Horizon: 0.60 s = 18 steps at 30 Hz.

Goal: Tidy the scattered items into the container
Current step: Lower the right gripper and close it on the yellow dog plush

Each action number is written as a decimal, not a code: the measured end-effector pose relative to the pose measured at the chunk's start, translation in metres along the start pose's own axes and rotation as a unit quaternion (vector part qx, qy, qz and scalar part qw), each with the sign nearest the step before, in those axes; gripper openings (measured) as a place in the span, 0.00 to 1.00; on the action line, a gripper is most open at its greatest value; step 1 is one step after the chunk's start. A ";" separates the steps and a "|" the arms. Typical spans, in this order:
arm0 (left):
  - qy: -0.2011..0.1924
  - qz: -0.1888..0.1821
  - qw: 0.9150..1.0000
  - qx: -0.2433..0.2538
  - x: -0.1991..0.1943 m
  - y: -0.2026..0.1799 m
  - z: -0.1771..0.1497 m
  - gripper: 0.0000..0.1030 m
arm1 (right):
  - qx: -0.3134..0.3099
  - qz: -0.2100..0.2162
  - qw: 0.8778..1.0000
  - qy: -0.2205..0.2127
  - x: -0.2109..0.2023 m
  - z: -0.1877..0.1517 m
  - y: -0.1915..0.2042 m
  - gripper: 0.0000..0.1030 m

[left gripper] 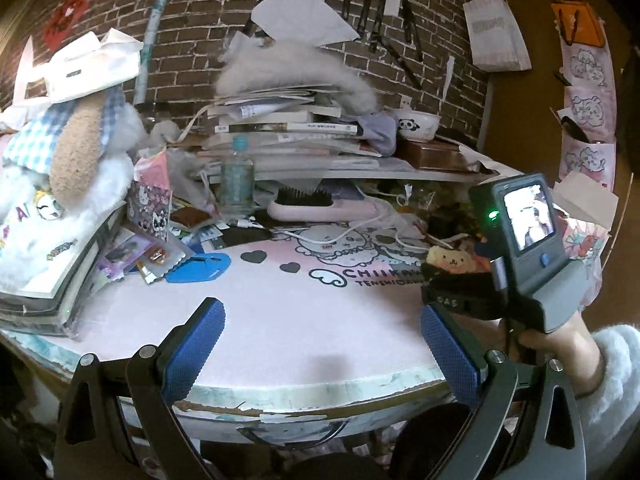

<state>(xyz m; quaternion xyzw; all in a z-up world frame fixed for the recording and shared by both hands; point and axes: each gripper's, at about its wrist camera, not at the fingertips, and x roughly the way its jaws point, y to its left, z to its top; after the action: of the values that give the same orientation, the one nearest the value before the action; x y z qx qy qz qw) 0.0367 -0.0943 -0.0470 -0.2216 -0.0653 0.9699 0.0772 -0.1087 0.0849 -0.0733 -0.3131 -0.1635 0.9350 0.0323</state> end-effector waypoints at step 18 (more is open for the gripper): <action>-0.003 0.001 1.000 -0.003 -0.002 0.000 0.000 0.95 | -0.004 0.018 1.000 -0.019 -0.002 -0.001 0.003 0.28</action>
<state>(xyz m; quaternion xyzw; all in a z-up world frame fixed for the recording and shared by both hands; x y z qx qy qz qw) 0.0380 -0.0951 -0.0461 -0.2185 -0.0681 0.9705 0.0758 -0.1063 0.0819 -0.0738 -0.2980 -0.1619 0.9407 0.0107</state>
